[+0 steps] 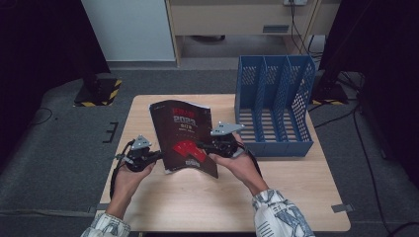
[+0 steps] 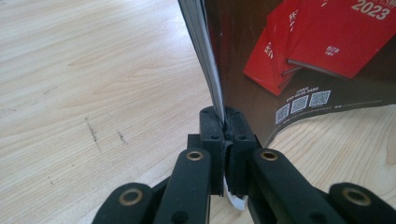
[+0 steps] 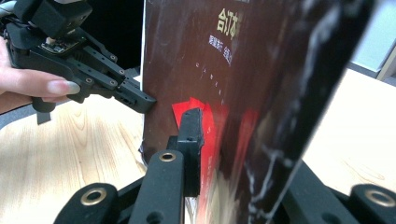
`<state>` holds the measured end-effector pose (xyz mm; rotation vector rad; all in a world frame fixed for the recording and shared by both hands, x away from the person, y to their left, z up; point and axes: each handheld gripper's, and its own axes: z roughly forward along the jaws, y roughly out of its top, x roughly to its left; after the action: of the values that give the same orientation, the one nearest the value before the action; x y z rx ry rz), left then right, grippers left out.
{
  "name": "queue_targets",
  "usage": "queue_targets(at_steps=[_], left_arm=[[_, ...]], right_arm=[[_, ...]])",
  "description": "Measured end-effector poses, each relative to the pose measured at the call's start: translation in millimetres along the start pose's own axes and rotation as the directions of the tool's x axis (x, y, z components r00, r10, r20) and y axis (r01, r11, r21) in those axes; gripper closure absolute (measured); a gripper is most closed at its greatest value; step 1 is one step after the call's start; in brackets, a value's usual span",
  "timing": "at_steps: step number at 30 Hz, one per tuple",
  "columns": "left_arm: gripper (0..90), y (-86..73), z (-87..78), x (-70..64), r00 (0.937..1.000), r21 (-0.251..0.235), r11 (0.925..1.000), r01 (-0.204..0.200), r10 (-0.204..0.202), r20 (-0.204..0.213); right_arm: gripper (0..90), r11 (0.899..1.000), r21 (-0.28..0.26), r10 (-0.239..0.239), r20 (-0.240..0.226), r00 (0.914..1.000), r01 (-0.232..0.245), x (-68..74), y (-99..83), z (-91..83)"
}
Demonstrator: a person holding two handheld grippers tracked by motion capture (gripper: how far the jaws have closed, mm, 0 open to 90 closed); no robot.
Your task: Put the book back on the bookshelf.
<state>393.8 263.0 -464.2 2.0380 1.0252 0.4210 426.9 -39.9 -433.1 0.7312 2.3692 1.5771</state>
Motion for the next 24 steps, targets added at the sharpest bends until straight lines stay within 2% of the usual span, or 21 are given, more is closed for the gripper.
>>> queue_targets(at_steps=[12,17,24], left_arm=[[87.9,2.5,-1.1,-3.5,0.9997,0.001,0.9998,-0.021,0.021,-0.01],[87.9,5.6,-1.8,-5.9,0.9989,0.003,0.9991,-0.043,0.043,-0.021],[87.9,5.9,-3.1,-7.7,0.9984,-0.001,0.9987,-0.052,0.052,-0.021]], right_arm=[[72.7,0.999,-0.042,0.009,-0.018,0.9998,-0.01,-1.3,10.0,-12.3],[68.2,0.998,-0.059,0.011,-0.031,0.9995,-0.013,-3.6,18.7,-18.4],[62.1,0.997,-0.071,0.009,-0.051,0.9986,-0.012,-3.5,28.8,-23.6]])
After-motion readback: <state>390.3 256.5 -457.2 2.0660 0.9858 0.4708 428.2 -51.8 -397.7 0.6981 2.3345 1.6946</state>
